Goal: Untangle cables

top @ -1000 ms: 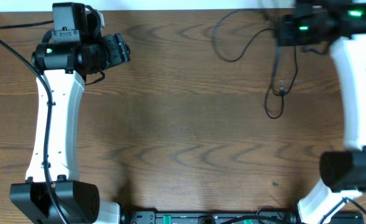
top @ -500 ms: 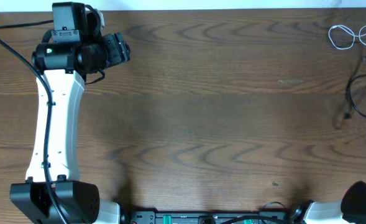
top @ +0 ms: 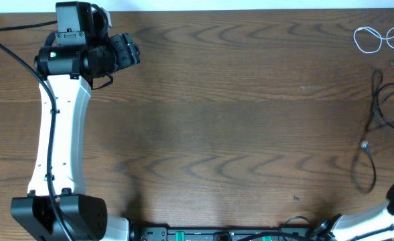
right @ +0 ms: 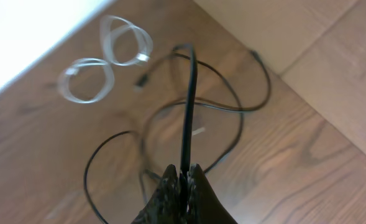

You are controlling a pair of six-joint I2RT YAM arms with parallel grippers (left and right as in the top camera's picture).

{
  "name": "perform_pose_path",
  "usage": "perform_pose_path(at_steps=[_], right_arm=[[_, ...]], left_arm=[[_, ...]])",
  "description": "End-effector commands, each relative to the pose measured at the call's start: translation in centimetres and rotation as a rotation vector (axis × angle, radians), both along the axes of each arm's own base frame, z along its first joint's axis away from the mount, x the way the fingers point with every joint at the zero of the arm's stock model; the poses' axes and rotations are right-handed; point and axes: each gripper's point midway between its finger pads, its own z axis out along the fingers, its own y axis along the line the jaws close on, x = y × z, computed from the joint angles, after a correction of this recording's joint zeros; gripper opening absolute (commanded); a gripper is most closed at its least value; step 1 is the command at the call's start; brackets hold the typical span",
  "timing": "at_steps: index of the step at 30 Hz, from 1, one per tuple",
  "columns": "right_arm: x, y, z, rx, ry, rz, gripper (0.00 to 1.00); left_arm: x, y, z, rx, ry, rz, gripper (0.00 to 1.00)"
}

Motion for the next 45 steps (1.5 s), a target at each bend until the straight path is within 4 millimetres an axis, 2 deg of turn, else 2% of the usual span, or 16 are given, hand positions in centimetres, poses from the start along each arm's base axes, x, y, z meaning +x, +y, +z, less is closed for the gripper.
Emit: perform_pose_path(at_steps=[1,5,6,8,9,12,13,16,21,28,29,31,39,41,45], right_arm=[[-0.6,-4.1,-4.0,-0.060,0.137,-0.139,0.01],[0.5,-5.3,-8.7,-0.014,0.208,-0.139,0.04],[0.5,-5.2,-9.5,0.000,0.225,-0.134,0.15],[0.6,-4.9,-10.7,0.025,0.252,-0.125,0.53],[0.7,-4.6,-11.0,0.033,0.258,-0.118,0.68],[1.0,-4.2,-10.6,0.029,0.255,-0.109,0.93],[1.1,-3.9,-10.2,0.024,0.252,-0.102,0.97],[1.0,-2.9,-8.7,0.023,0.235,-0.081,0.99],[1.7,1.2,-6.7,0.099,0.185,0.072,0.99],[3.3,9.6,-4.0,0.232,0.100,0.351,0.99],[3.6,11.5,-3.3,0.244,0.085,0.410,0.99],[4.1,13.7,-2.5,0.253,0.069,0.467,0.99],[5.6,25.0,1.1,0.199,0.037,0.722,0.99],[5.4,26.9,1.7,0.160,0.047,0.738,0.99],[4.8,29.1,2.9,0.081,0.055,0.772,0.99]], left_arm=[[0.2,0.2,-0.1,0.002,0.003,0.011,0.73],[0.2,0.2,-0.1,0.001,0.003,0.012,0.73],[0.2,0.2,-0.1,-0.001,0.003,0.014,0.73],[0.2,0.2,-0.1,-0.001,0.003,0.014,0.73],[0.2,0.2,-0.1,-0.001,0.003,0.014,0.73],[0.3,0.3,-0.1,0.000,0.000,0.014,0.73],[0.3,0.3,-0.1,0.000,-0.001,0.014,0.73],[0.4,0.3,0.0,0.000,-0.004,0.014,0.73],[0.4,0.3,0.0,0.000,-0.007,0.014,0.73],[0.5,0.3,0.1,0.000,-0.011,0.014,0.73],[0.5,0.3,0.1,0.001,-0.010,0.014,0.74],[0.5,0.3,0.1,0.001,-0.010,0.014,0.92],[0.5,0.3,0.1,0.001,-0.010,0.014,0.94],[0.5,0.3,0.1,0.001,-0.010,0.014,0.94],[0.5,0.3,0.1,0.001,-0.010,0.014,0.94]])
